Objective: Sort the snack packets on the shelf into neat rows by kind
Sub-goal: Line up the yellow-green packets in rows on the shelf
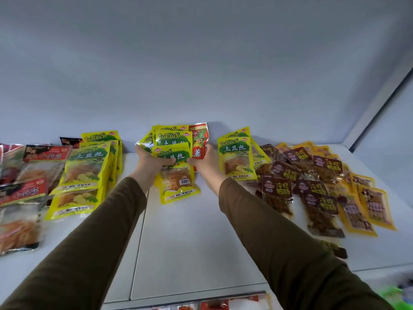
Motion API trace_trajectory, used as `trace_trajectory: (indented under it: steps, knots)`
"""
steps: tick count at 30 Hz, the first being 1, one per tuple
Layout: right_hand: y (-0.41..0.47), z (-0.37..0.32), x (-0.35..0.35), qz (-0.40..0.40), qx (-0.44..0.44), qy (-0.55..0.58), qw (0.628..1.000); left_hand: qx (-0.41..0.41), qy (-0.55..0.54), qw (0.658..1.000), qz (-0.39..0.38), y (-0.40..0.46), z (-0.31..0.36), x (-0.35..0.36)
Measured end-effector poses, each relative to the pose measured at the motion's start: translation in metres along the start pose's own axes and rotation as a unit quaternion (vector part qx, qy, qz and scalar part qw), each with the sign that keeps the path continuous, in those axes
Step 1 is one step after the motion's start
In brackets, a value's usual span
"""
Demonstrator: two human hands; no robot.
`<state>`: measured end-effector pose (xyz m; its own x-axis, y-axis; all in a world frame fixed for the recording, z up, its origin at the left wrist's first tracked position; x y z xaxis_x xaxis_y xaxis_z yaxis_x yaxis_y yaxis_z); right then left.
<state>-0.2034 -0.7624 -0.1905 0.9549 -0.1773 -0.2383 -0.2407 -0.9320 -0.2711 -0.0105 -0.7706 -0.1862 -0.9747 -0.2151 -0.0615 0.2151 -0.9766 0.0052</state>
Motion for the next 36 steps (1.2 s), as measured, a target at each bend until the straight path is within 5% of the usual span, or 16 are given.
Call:
trace_trajectory:
  steps: [10, 18, 26, 31, 34, 36]
  knots:
    - [-0.023, -0.001, -0.028, 0.08, -0.063, -0.038, 0.994, -0.008, -0.179, 0.983, 0.05, -0.022, -0.002, 0.016]
    - [-0.043, 0.003, -0.051, 0.142, -0.07, -0.038, 0.987, -0.044, -0.269, 0.96, -0.065, -0.05, 0.013, 0.036]
    - [-0.056, -0.005, -0.07, 0.18, -0.113, -0.132, 0.968, 0.096, -0.087, 0.986, -0.105, -0.053, 0.015, 0.04]
    - [-0.061, -0.012, -0.091, 0.22, -0.114, -0.291, 0.924, 0.117, -0.117, 0.983, -0.083, -0.059, 0.011, 0.03]
    - [-0.082, -0.026, -0.094, 0.308, -0.185, -0.363, 0.86, 0.113, -0.138, 0.982, -0.065, -0.065, 0.01, 0.027]
    - [-0.094, -0.035, -0.082, 0.242, -0.212, -0.262, 0.91, 0.113, -0.155, 0.98, -0.054, -0.069, 0.014, 0.028]
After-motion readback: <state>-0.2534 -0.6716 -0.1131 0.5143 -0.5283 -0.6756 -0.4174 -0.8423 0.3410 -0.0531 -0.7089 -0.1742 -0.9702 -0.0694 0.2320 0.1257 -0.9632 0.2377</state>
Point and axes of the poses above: each hand's wrist, its own y-axis towards the middle knuckle, its own x-axis out of the palm, z = x × y, the point moved 5 cm from there along y, towards the middle knuckle, and after that the axes turned 14 degrees about x, right-handed, at the moved point
